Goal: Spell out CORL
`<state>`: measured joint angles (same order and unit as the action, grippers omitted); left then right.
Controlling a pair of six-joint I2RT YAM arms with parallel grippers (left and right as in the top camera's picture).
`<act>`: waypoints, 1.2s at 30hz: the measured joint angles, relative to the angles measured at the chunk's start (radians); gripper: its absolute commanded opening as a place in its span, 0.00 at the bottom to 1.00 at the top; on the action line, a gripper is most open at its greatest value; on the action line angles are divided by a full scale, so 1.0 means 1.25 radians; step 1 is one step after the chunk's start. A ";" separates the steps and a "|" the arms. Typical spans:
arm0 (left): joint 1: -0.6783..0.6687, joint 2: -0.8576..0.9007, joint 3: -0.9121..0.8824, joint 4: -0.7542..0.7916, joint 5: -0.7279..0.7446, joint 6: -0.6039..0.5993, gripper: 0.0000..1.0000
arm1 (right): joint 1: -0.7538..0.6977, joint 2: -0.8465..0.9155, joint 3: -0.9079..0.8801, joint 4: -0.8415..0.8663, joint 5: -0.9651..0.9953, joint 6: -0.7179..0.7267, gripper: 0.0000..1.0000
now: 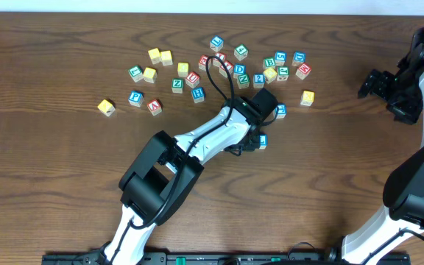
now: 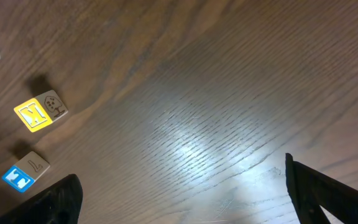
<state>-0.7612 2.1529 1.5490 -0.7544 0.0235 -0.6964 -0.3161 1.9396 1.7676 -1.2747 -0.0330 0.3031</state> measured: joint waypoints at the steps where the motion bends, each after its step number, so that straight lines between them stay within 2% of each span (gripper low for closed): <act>1: 0.000 0.000 0.000 0.000 0.000 0.002 0.34 | 0.000 0.000 0.000 0.000 0.000 0.000 0.99; 4: 0.000 0.000 0.000 0.000 0.000 0.007 0.39 | 0.000 0.000 0.000 0.000 0.000 0.000 0.99; 5: 0.000 0.000 0.000 0.000 0.000 0.011 0.45 | 0.000 0.000 0.000 0.000 0.000 0.000 0.99; 7: 0.000 0.000 0.000 0.000 0.000 0.014 0.48 | 0.000 0.000 0.000 0.000 0.000 0.000 0.99; 36: 0.004 -0.011 0.000 -0.001 -0.001 0.016 0.48 | 0.000 0.000 0.000 0.000 0.000 0.000 0.99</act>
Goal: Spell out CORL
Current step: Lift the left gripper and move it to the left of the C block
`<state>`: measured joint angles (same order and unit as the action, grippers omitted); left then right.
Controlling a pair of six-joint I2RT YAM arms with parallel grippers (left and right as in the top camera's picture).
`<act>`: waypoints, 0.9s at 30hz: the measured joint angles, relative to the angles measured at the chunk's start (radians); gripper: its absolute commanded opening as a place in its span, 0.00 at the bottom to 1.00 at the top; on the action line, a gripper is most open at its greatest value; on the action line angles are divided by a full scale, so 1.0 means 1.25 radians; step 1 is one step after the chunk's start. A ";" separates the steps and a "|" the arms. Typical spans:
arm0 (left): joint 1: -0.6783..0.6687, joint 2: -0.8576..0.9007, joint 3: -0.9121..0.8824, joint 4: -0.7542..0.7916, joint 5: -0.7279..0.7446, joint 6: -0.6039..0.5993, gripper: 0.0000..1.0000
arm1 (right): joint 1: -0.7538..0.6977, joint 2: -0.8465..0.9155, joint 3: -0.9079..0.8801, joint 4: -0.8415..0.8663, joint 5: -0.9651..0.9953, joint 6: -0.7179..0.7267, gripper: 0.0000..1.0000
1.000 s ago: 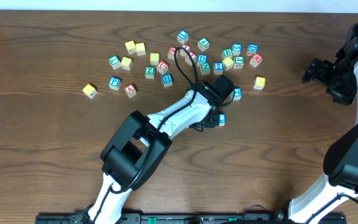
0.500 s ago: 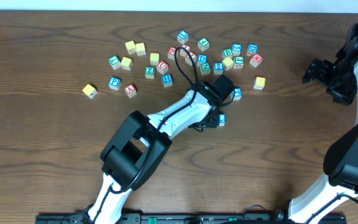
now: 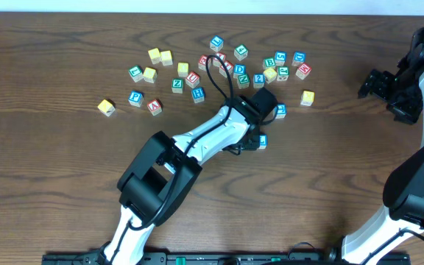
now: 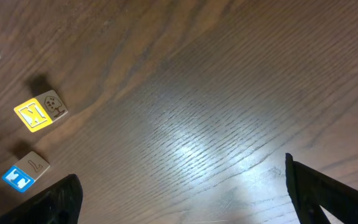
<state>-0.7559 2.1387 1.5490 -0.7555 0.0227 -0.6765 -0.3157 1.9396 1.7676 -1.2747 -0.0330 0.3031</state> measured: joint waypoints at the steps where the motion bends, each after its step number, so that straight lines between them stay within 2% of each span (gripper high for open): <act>1: 0.002 -0.004 0.000 0.000 0.000 0.000 0.48 | 0.000 0.000 0.000 0.000 0.000 0.000 0.99; 8: 0.006 -0.054 0.000 -0.003 0.000 0.001 0.48 | 0.000 0.000 0.000 0.000 0.000 0.000 0.99; 18: 0.028 -0.260 0.000 -0.071 -0.023 0.028 0.48 | 0.000 0.000 0.000 0.000 0.000 0.000 0.99; 22: 0.147 -0.378 0.000 -0.166 -0.049 0.046 0.48 | 0.000 0.000 0.000 0.000 0.000 0.000 0.99; 27: 0.412 -0.455 0.003 -0.310 -0.072 0.066 0.48 | 0.000 0.000 0.000 0.000 0.000 0.000 0.99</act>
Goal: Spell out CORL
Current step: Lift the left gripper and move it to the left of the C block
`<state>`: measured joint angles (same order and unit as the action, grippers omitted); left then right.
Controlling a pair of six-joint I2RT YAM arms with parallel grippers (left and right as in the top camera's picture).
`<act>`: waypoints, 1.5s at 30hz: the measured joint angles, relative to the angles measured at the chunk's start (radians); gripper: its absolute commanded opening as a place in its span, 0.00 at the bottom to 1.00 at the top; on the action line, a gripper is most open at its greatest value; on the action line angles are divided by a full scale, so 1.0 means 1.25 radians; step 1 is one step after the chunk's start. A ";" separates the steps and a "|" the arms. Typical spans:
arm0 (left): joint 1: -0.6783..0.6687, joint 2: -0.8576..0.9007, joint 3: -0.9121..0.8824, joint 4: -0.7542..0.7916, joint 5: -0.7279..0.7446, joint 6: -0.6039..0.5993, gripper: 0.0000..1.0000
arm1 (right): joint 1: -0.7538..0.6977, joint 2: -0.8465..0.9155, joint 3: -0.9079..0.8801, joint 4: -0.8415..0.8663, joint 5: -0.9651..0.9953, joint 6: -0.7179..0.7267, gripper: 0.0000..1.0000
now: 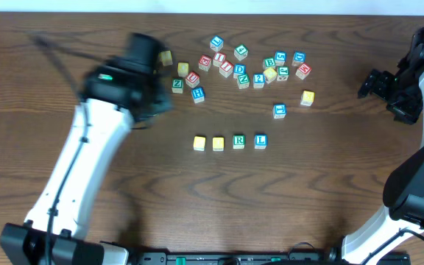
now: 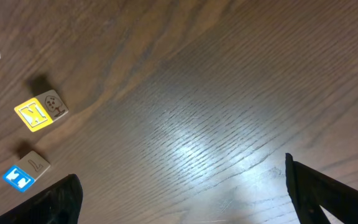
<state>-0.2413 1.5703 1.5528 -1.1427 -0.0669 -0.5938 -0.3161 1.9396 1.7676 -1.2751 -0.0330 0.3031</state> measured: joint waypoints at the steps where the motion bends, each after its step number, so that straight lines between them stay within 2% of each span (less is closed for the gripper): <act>1: 0.055 0.003 -0.003 -0.013 0.001 0.010 0.48 | 0.000 0.000 0.000 0.000 0.000 0.000 0.99; 6: 0.156 0.024 -0.082 0.019 0.080 0.073 0.47 | 0.000 0.000 0.000 0.009 0.038 -0.003 0.99; 8: 0.156 0.040 -0.128 0.042 0.100 0.084 0.46 | 0.000 0.000 0.000 0.009 0.064 -0.004 0.99; 10: 0.147 0.053 -0.166 0.062 0.113 0.094 0.39 | 0.000 0.000 0.000 0.009 0.079 -0.005 0.99; 15: 0.103 0.063 -0.219 0.132 0.125 0.102 0.39 | 0.000 0.000 0.000 0.033 0.093 -0.005 0.99; 22: 0.066 0.064 -0.251 0.216 0.133 0.102 0.34 | 0.000 0.000 0.000 0.000 -0.114 0.065 0.98; 25: 0.066 0.080 -0.256 0.218 0.133 0.102 0.34 | 0.010 0.000 0.000 -0.018 -0.227 0.042 0.81; 26: 0.066 0.092 -0.256 0.218 0.133 0.101 0.34 | 0.021 0.000 -0.002 -0.020 -0.252 0.023 0.70; 27: 0.066 0.114 -0.259 0.219 0.133 0.097 0.35 | 0.063 0.000 -0.013 -0.024 -0.295 -0.018 0.48; 28: 0.066 0.123 -0.262 0.219 0.133 0.095 0.35 | 0.087 0.000 -0.024 -0.020 -0.302 -0.034 0.31; 29: 0.066 0.132 -0.264 0.219 0.133 0.095 0.35 | 0.109 0.000 -0.035 -0.015 -0.302 -0.042 0.30; 32: 0.066 0.162 -0.266 0.218 0.133 0.092 0.36 | 0.253 0.000 -0.121 0.040 -0.277 -0.042 0.41; 33: 0.066 0.166 -0.267 0.219 0.133 0.092 0.48 | 0.280 0.000 -0.140 0.055 -0.269 -0.031 0.43; 34: 0.066 0.167 -0.267 0.218 0.133 0.092 0.54 | 0.311 0.000 -0.161 0.074 -0.257 -0.018 0.43; 35: 0.066 0.167 -0.267 0.219 0.133 0.089 0.54 | 0.345 0.000 -0.185 0.097 -0.244 0.002 0.43; 36: 0.066 0.167 -0.267 0.219 0.133 0.085 0.55 | 0.369 0.000 -0.205 0.116 -0.239 0.020 0.40; 39: 0.066 0.167 -0.267 0.219 0.133 0.081 0.55 | 0.446 0.000 -0.276 0.195 -0.211 0.087 0.17; 42: 0.066 0.167 -0.267 0.224 0.133 0.080 0.55 | 0.506 0.000 -0.322 0.213 -0.158 0.164 0.10; 45: 0.066 0.167 -0.267 0.224 0.133 0.080 0.56 | 0.534 0.000 -0.338 0.213 -0.121 0.202 0.13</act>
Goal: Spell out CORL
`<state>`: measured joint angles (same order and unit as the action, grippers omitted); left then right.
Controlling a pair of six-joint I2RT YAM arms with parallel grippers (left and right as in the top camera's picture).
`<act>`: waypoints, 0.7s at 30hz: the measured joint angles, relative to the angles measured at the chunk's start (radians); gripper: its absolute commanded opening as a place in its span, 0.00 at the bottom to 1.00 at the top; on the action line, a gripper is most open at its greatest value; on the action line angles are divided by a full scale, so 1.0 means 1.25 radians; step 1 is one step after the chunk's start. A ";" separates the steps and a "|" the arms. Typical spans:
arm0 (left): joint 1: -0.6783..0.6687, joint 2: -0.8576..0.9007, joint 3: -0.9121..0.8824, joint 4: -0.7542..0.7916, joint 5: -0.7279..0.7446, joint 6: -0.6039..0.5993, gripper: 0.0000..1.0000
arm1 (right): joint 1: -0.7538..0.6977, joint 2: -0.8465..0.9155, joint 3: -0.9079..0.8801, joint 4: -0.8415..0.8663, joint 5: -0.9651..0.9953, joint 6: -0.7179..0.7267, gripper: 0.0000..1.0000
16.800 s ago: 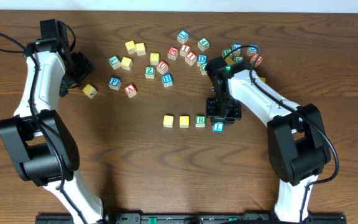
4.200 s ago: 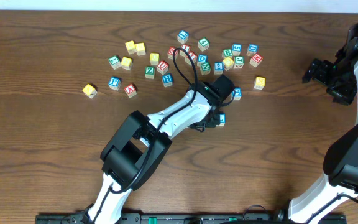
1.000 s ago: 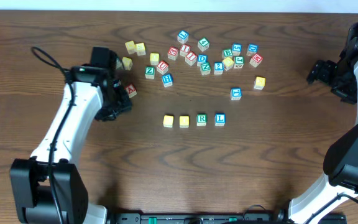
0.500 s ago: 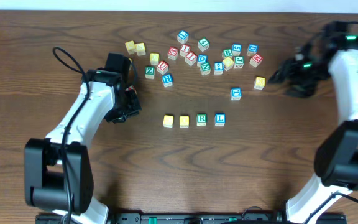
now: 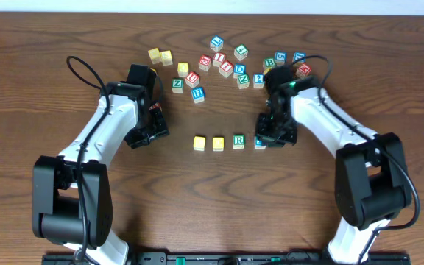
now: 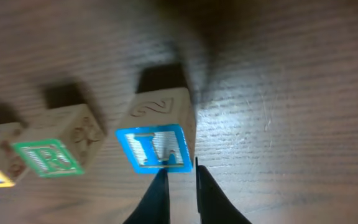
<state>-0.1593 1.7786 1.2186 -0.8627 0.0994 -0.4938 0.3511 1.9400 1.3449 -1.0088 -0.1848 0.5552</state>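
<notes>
A row of four blocks lies mid-table: two yellow blocks whose letters I cannot read, a green R block and a blue L block at the right end. My right gripper hangs right over the L block. In the right wrist view its fingertips stand almost together with nothing between them, at the near edge of the blue L block; the R block lies to its left. My left gripper is left of the row, its jaws not readable.
Several loose letter blocks are scattered at the back of the table, with two yellow blocks further left. A red block peeks out beside the left arm. Both arms reach in from the sides.
My right gripper was open over bare wood at the far right; now it is at the L block with its fingers together. The left arm has come down left of the row.
At the two oldest moments my left arm reached over the right end of the row while the right gripper stayed open at the far right. Then the left arm was off to the upper left, showing four blocks in line. Now the right gripper stands at the L.
</notes>
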 measured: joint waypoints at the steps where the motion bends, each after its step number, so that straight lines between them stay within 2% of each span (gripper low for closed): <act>1: 0.000 0.000 0.000 0.000 0.000 0.000 0.56 | 0.002 0.000 0.000 0.000 0.004 0.004 0.14; 6: 0.000 0.000 0.000 0.006 0.000 0.000 0.56 | -0.001 0.000 0.000 0.003 0.025 0.010 0.11; 8: 0.000 0.000 0.000 0.006 0.000 0.000 0.56 | -0.001 0.000 0.000 0.000 0.030 0.003 0.01; 21: 0.000 0.000 0.000 0.010 0.000 0.000 0.56 | -0.017 0.000 0.000 -0.010 0.059 -0.103 0.01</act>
<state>-0.1593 1.7786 1.2186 -0.8505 0.0994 -0.4938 0.3294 1.9400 1.3449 -1.0218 -0.1108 0.4259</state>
